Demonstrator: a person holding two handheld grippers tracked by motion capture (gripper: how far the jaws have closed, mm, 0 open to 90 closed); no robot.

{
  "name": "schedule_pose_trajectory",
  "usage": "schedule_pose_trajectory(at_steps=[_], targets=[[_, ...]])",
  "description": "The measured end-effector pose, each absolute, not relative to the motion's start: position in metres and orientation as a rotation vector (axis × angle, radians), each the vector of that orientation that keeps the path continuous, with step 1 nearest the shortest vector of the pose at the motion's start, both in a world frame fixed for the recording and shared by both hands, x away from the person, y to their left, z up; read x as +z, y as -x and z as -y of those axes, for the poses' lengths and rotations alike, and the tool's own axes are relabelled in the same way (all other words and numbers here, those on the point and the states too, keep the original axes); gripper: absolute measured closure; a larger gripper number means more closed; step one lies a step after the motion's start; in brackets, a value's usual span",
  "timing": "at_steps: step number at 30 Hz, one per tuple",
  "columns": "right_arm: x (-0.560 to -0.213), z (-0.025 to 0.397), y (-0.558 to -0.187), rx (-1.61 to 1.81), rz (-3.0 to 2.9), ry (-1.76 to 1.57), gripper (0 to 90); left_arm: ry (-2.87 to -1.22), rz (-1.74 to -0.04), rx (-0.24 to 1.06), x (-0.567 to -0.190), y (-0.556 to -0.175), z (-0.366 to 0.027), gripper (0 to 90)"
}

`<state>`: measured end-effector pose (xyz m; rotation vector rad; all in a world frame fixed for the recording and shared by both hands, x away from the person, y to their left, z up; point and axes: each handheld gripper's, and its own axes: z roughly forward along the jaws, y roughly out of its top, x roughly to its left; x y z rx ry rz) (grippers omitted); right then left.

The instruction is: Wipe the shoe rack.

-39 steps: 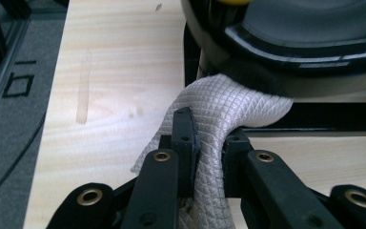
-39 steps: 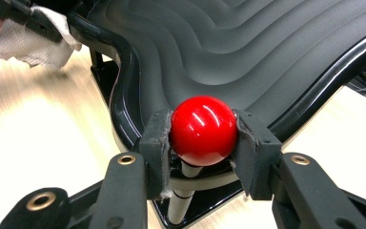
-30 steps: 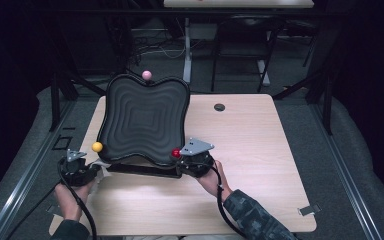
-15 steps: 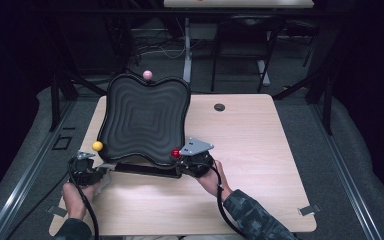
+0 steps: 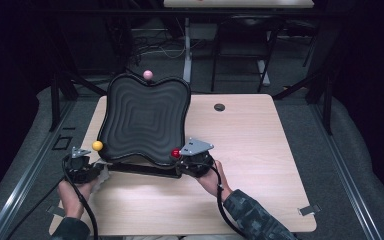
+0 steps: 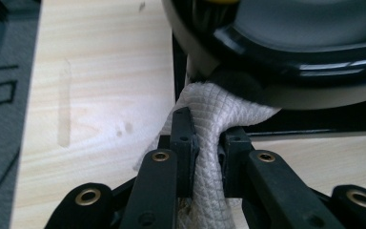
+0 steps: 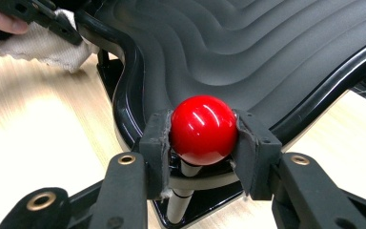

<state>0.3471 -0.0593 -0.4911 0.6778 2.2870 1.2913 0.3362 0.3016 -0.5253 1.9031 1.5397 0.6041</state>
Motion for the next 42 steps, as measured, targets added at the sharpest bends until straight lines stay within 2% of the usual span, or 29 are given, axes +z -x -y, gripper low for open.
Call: schedule_pose_trajectory(at_steps=[11,15,19,26,34,42], targets=[[-0.491,0.059,-0.347,1.293,-2.288,-0.675,60.1,-1.967,-1.614,0.525,-0.558,-0.349,-0.305,79.6],[-0.491,0.059,-0.347,1.289,-2.288,-0.676,60.1,-1.963,-1.617,0.521,-0.556,-0.349,-0.306,79.5],[-0.491,0.059,-0.347,1.288,-2.288,-0.676,60.1,-1.938,-1.609,0.573,-0.543,-0.342,-0.304,80.0],[-0.491,0.058,-0.347,1.288,-2.288,-0.675,60.1,-1.948,-1.575,0.593,-0.525,-0.332,-0.301,80.2],[-0.491,0.058,-0.347,1.287,-2.289,-0.675,60.1,-2.056,-1.549,0.57,-0.51,-0.32,-0.297,81.6],[-0.491,0.059,-0.347,1.287,-2.29,-0.675,60.1,-2.024,-1.51,0.592,-0.49,-0.313,-0.3,81.5]])
